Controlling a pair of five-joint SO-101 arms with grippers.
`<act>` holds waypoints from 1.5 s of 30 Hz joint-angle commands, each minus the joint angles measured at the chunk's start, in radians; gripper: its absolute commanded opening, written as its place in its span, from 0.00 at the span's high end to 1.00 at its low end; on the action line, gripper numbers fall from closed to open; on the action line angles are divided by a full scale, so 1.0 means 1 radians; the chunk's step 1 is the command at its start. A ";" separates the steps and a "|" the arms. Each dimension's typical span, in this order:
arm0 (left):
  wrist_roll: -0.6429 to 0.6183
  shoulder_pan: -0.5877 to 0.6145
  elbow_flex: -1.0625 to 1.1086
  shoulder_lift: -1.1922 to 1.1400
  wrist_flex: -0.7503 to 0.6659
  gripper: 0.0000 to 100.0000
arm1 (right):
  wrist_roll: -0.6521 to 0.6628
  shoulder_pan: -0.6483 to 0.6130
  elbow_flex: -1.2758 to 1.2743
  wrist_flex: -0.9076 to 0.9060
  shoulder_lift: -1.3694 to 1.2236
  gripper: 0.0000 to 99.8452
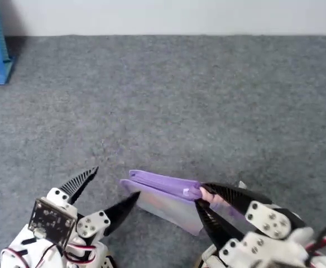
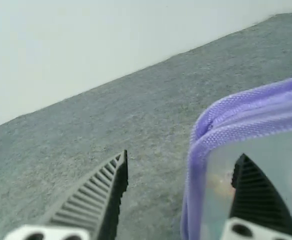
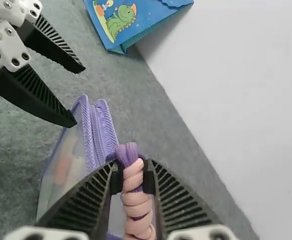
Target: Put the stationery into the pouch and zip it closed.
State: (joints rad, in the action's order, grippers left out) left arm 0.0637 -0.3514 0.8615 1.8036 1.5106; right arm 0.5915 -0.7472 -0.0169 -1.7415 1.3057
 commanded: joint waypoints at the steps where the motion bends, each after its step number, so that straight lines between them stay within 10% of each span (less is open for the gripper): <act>1: 0.008 -0.129 -0.047 -0.011 -0.028 0.68 | 0.002 -0.007 0.005 -0.031 0.012 0.99; 15: 0.003 -0.336 -0.047 -0.011 -0.021 0.69 | -0.074 -0.148 -0.137 -0.031 0.094 0.99; 23: 0.008 -0.339 -0.047 -0.011 -0.023 0.88 | -0.072 -0.143 -0.140 -0.015 0.101 0.99; 45: 0.031 -0.334 -0.077 -0.009 0.038 0.99 | 0.037 0.539 -0.373 0.335 0.101 0.99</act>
State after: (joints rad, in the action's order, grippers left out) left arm 0.0898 -0.6905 0.8493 1.8036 1.5351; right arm 0.5915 -0.3422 -0.3422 -1.4975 1.4070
